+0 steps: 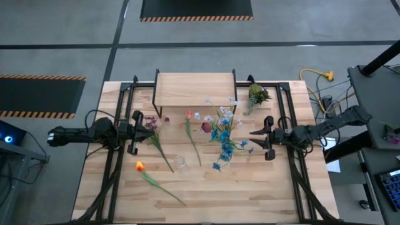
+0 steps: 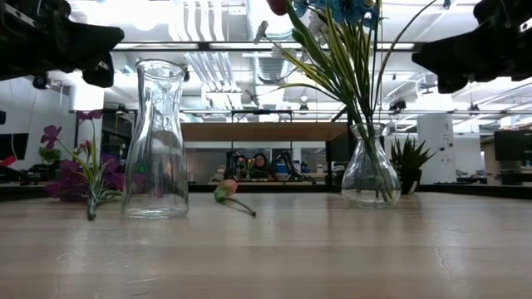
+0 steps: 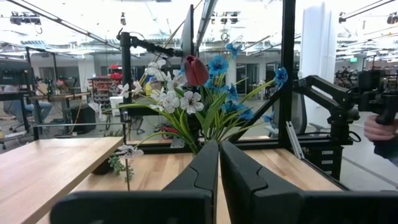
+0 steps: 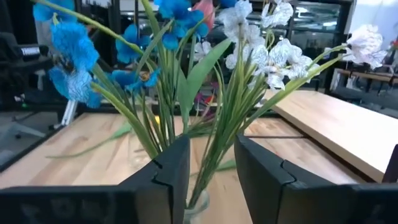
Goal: Pick and place flowers into a vace then onto a shelf
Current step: Put the purple flowers into the left crystal vase
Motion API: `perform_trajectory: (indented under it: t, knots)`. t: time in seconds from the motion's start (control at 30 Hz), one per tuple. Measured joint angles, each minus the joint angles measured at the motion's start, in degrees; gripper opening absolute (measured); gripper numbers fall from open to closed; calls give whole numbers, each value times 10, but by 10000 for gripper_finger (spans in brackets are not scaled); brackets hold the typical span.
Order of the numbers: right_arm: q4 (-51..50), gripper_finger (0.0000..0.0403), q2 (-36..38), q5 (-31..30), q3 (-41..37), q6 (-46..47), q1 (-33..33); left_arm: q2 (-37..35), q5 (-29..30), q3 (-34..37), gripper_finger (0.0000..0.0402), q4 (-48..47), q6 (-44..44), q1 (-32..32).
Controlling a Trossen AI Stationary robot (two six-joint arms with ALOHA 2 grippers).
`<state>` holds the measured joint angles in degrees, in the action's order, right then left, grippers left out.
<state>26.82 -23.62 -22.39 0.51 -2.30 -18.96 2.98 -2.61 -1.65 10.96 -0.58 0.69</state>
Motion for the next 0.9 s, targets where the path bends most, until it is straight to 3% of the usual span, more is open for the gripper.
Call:
perform_trajectory:
  t: [0.27,0.6,0.77,0.9]
  knots:
    - [39,106,19,0,1,-57,1,0,0,0,0,0,0,0]
    - [-223,101,160,-16,39,39,2,0,0,1,0,-4,0,0]
    - [-225,108,222,-16,14,31,2,0,0,1,0,-6,0,0]
    - [-228,111,231,-18,0,41,2,0,0,1,0,-25,0,0]
